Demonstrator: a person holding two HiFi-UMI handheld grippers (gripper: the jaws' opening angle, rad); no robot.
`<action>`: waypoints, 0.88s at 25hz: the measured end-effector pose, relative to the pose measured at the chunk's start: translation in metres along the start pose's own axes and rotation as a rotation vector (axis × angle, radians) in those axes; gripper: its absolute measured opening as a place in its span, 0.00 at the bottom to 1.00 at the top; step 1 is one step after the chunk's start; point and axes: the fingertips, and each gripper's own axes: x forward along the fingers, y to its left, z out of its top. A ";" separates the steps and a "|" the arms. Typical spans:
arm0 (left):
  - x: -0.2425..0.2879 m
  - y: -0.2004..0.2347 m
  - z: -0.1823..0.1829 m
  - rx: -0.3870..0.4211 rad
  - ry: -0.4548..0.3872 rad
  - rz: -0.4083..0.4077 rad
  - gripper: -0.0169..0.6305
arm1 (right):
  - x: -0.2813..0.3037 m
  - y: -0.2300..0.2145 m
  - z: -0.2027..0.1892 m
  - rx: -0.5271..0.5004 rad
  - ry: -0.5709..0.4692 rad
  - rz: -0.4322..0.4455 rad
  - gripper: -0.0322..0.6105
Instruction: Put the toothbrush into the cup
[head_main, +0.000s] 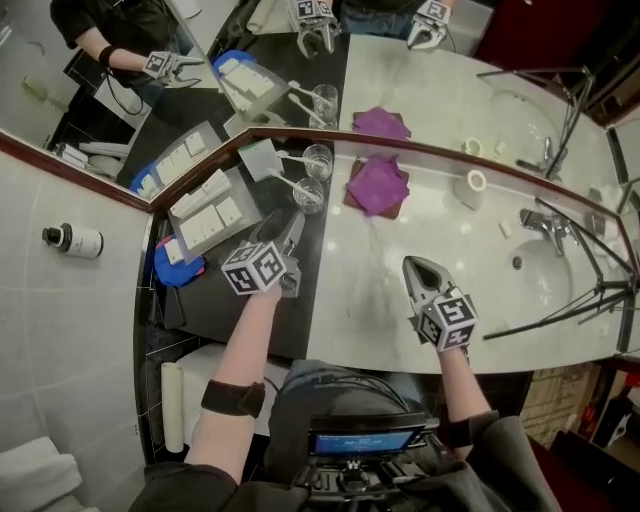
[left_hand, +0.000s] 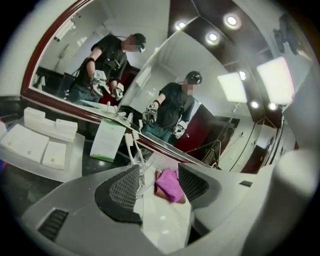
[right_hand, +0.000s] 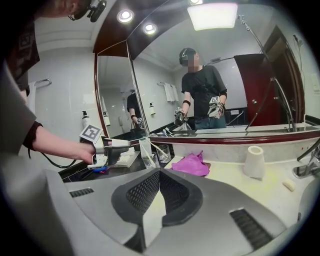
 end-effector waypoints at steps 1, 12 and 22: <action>0.009 0.007 0.003 -0.029 -0.006 -0.002 0.41 | 0.005 0.002 -0.002 0.006 0.005 0.001 0.08; 0.076 0.072 0.003 -0.154 0.022 0.015 0.40 | 0.027 0.016 -0.029 0.051 0.047 -0.011 0.08; 0.096 0.082 0.010 -0.162 0.014 0.013 0.31 | 0.023 0.008 -0.048 0.082 0.065 -0.062 0.08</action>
